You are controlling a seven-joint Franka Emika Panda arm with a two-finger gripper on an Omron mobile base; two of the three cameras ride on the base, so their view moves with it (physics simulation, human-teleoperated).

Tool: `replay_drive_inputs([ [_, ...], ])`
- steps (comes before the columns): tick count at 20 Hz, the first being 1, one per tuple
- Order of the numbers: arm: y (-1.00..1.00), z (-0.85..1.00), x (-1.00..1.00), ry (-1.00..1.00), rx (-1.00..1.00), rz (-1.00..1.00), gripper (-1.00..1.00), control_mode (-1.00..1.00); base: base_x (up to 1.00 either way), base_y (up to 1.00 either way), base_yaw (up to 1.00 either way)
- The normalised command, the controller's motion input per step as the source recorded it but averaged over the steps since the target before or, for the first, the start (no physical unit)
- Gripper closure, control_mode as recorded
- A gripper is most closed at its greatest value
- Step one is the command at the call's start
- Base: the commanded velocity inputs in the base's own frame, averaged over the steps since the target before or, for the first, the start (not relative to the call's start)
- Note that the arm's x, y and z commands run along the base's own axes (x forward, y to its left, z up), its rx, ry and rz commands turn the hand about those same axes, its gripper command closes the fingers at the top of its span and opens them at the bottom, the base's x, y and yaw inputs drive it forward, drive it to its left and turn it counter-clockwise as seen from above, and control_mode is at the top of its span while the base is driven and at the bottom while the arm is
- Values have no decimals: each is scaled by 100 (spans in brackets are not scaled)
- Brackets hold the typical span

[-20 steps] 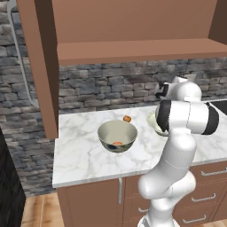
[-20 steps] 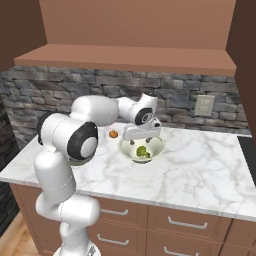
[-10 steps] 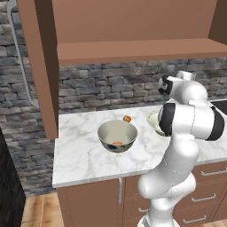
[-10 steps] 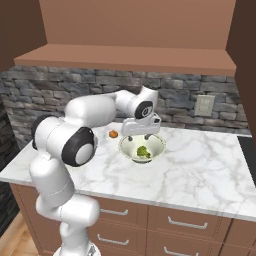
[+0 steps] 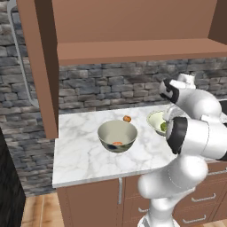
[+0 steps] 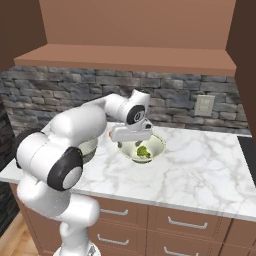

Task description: Pick both bowls and place them on the counter. Then place the shrimp in one bowl and place the broccoli in the other bowl.

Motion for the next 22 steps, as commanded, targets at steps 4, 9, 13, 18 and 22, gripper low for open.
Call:
replay_drive_inputs([
  [4, 25, 9, -80, 0, 0, 0, -100, -100, 0, 0, 0],
  [9, 15, 21, -89, -1, 0, 0, -100, -100, 0, 0, 0],
  [13, 15, 30, -88, -2, -2, -1, -100, -100, 0, 0, 0],
  [18, 28, 21, -74, -4, -5, 0, -100, -100, 0, 0, 0],
  [22, 49, 10, -56, -7, -6, 0, -100, -100, 0, 0, 0],
])
